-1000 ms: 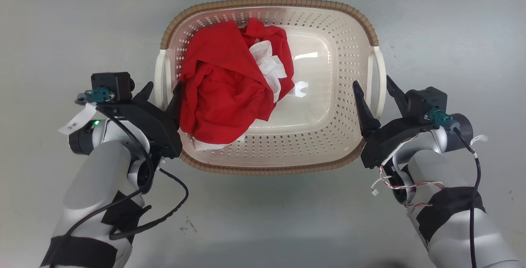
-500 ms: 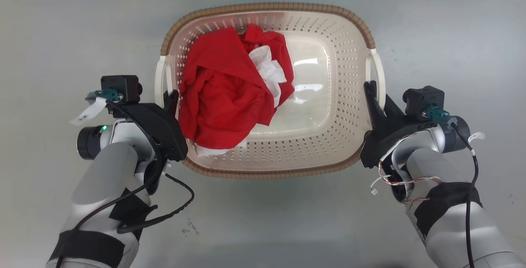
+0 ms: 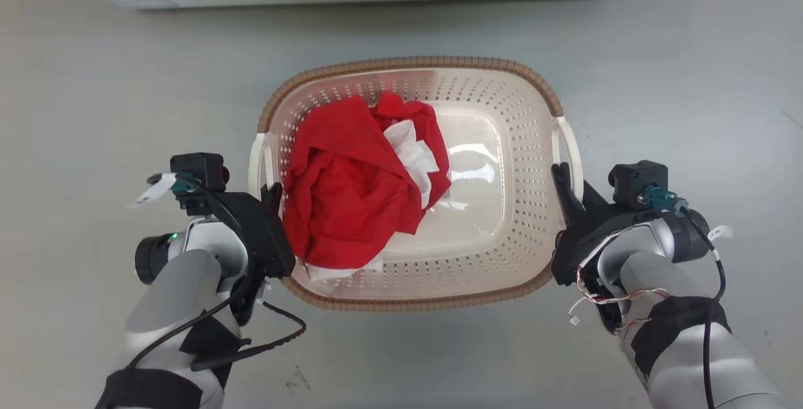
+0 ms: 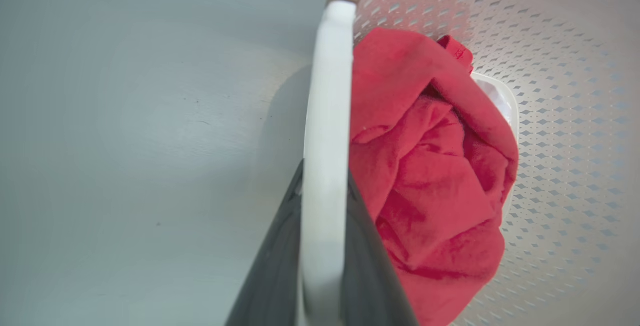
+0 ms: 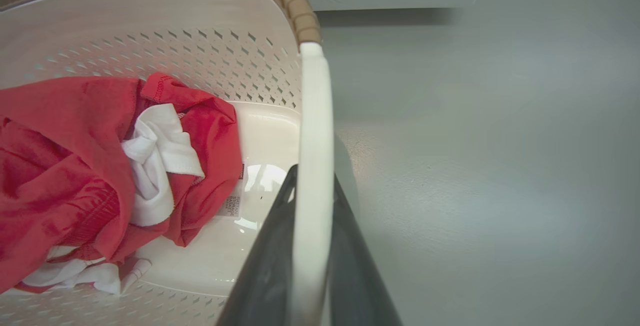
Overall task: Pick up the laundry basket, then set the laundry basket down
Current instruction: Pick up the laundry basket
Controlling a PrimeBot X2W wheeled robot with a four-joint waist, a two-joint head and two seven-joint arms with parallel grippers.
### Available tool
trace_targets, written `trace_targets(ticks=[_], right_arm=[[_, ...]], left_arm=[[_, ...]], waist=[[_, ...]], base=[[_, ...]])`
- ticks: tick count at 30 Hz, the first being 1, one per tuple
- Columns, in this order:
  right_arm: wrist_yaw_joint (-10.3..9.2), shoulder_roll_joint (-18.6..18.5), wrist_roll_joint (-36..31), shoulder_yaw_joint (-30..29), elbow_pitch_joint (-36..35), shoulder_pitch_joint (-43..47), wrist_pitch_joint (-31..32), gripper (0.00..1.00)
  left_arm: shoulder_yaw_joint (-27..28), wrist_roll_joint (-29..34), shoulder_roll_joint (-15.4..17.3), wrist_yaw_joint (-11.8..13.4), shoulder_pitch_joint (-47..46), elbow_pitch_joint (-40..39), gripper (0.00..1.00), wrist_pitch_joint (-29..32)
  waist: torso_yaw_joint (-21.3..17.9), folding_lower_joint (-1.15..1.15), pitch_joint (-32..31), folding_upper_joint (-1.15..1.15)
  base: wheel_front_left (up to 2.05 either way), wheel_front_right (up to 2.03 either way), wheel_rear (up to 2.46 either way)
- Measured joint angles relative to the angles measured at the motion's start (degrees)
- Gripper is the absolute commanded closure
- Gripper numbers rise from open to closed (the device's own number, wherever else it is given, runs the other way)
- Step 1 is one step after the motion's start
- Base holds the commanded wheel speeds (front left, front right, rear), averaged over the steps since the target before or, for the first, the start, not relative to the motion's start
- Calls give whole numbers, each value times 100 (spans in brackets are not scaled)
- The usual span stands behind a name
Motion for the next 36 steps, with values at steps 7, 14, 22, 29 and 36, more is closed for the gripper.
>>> trace_targets(ticks=[7,14,22,29,36], right_arm=[[102,70,171,9,322,152,7,100],[182,107,234,78,595,369,63,100],[211,143,358,114,791,651,119,100],[242,165,533,157,837,915,268,100],[248,175,754,350,822,1309,544,100]], left_arm=[[-26,-116,-57,-2,218,234,100,147],[-36,-283,-114,-5,459,398,100,289],[-69,-375,-166,-7,708,515,100,465],[-90,-438,-178,-7,922,569,100,615],[-152,-482,-189,-7,1220,668,100,881]], waist=[[12,0,-480,0],[23,0,-1010,0],[27,0,-1728,0],[22,0,-2309,-1],[19,0,-2892,-1]], base=[[0,0,0],[0,0,0],[0,0,0],[0,0,0],[0,0,0]])
